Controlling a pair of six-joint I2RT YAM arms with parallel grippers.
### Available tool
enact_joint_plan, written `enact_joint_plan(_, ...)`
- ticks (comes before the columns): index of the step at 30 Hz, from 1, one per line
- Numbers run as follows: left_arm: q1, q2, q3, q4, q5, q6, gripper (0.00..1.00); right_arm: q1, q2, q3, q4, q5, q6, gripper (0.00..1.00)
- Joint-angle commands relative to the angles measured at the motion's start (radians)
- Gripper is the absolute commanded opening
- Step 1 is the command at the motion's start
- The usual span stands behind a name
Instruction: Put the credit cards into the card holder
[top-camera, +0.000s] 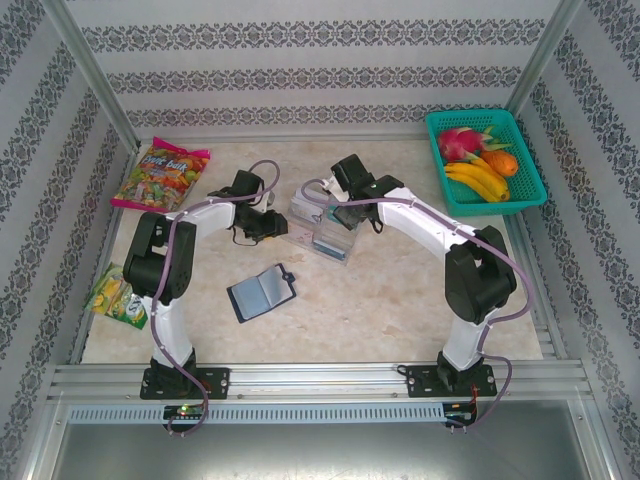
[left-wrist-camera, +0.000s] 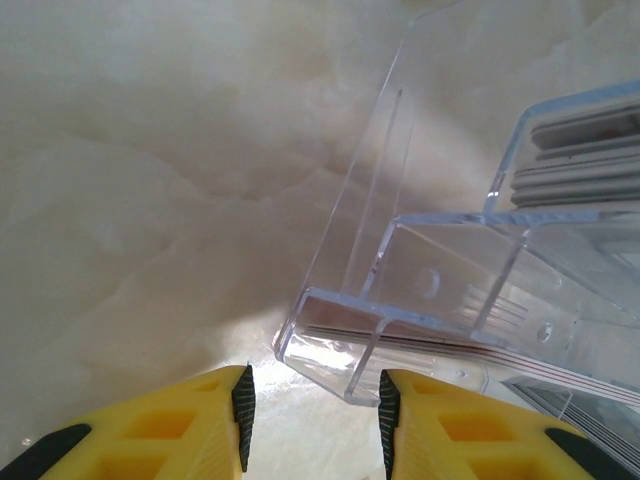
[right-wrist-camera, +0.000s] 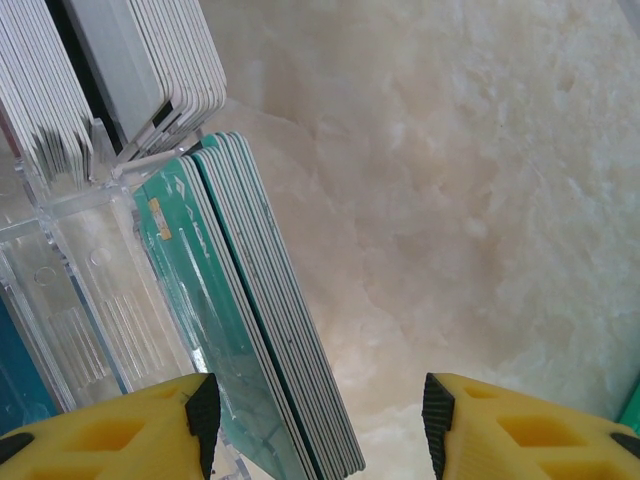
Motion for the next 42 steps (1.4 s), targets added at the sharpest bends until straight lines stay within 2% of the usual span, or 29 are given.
enact_joint_plan(1, -0.001, 0.032, -0.001, 0.010, -0.026, 0.023, 0.40, 0.010, 0.005, 0.033, 0.000, 0.016, -0.015, 0.57)
enact_joint_plan(16, 0.000, 0.014, -0.018, 0.004, -0.046, 0.026, 0.40, 0.012, 0.030, 0.045, -0.009, 0.038, -0.028, 0.52)
enact_joint_plan(27, 0.000, 0.007, -0.019, -0.002, -0.052, 0.027, 0.40, 0.036, 0.073, 0.042, 0.011, 0.052, -0.046, 0.53)
enact_joint_plan(36, 0.000, 0.004, -0.023, -0.007, -0.060, 0.032, 0.40, 0.026, 0.053, 0.033, 0.021, 0.066, -0.046, 0.43)
enact_joint_plan(42, 0.000, -0.002, -0.028, -0.007, -0.063, 0.032, 0.40, 0.025, 0.042, 0.038, 0.019, 0.064, -0.048, 0.42)
